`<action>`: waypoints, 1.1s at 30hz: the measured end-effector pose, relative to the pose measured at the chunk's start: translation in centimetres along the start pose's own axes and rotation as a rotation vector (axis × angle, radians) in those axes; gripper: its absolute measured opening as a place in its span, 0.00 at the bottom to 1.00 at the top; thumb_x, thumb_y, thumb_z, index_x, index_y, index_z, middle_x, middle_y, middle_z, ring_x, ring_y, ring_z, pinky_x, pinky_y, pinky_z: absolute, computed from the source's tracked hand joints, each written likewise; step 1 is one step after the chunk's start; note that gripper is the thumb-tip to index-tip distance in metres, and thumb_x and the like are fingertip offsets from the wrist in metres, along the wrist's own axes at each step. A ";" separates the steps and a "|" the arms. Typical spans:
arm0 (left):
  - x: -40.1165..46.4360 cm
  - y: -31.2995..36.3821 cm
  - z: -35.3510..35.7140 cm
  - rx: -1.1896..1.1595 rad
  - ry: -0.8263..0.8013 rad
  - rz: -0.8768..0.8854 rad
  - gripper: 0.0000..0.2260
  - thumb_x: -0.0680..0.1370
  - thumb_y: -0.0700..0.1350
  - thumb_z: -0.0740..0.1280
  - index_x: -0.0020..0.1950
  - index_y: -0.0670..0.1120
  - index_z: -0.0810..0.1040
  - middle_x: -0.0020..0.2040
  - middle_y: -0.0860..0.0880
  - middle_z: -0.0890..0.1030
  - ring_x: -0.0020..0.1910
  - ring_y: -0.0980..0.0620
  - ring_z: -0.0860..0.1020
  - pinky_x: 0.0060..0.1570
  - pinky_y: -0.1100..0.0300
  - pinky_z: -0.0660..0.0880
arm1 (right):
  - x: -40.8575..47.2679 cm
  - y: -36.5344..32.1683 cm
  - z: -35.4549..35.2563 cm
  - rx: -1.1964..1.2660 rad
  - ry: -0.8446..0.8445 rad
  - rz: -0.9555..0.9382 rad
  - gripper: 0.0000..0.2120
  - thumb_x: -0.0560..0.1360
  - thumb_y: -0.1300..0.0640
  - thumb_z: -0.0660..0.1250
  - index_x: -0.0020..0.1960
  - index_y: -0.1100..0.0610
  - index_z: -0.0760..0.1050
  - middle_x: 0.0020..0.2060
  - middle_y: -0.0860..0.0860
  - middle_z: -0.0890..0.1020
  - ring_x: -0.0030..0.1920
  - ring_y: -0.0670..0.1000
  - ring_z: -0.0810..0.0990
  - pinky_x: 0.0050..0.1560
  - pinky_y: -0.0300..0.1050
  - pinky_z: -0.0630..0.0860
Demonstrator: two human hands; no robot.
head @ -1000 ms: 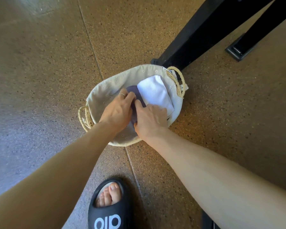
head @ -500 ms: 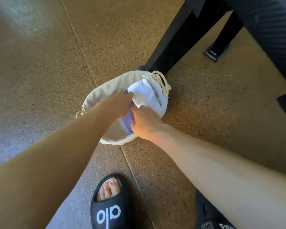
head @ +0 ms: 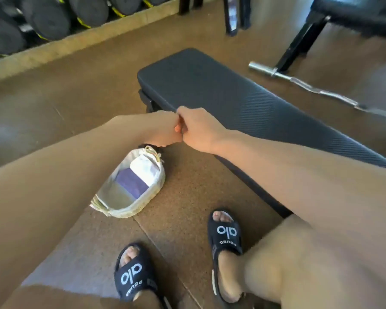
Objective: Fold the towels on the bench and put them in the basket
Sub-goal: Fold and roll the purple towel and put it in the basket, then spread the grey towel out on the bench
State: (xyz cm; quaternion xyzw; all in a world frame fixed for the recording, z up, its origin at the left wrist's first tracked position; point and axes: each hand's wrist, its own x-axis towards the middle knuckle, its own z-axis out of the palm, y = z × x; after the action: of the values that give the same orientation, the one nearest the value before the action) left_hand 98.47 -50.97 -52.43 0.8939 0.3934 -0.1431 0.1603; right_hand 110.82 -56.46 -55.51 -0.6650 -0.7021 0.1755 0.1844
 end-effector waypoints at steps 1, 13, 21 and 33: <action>-0.9 2.3 -0.9 -0.040 0.010 0.030 0.11 0.83 0.41 0.60 0.41 0.44 0.74 0.38 0.45 0.77 0.37 0.49 0.76 0.37 0.64 0.69 | -1.6 0.0 -2.0 0.070 0.037 0.020 0.07 0.79 0.62 0.63 0.55 0.58 0.76 0.49 0.51 0.81 0.50 0.54 0.80 0.52 0.53 0.78; -6.1 26.6 -2.1 -0.046 0.076 0.438 0.08 0.81 0.47 0.64 0.60 0.50 0.76 0.51 0.54 0.80 0.54 0.50 0.78 0.55 0.55 0.74 | -24.9 12.7 -19.3 -0.162 -0.080 0.472 0.07 0.76 0.59 0.64 0.51 0.54 0.80 0.39 0.44 0.82 0.41 0.48 0.82 0.46 0.44 0.78; -5.8 35.4 3.8 0.037 -0.128 0.445 0.23 0.79 0.56 0.66 0.71 0.49 0.71 0.65 0.50 0.77 0.62 0.48 0.76 0.62 0.53 0.73 | -33.6 17.7 -18.5 -0.101 -0.463 0.619 0.23 0.65 0.57 0.68 0.59 0.46 0.73 0.50 0.43 0.75 0.54 0.53 0.76 0.51 0.48 0.78; -4.2 34.6 4.8 -0.223 0.117 0.381 0.12 0.78 0.49 0.67 0.45 0.46 0.65 0.39 0.50 0.73 0.35 0.50 0.72 0.32 0.57 0.65 | -32.1 16.9 -19.5 0.118 0.121 0.442 0.07 0.74 0.54 0.70 0.52 0.51 0.80 0.44 0.47 0.82 0.46 0.50 0.80 0.44 0.43 0.75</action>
State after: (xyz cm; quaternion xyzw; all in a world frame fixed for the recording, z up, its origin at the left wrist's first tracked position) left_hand 121.04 -77.77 -49.21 0.9356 0.2394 -0.0136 0.2590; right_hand 136.64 -87.62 -47.69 -0.8001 -0.5156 0.2121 0.2216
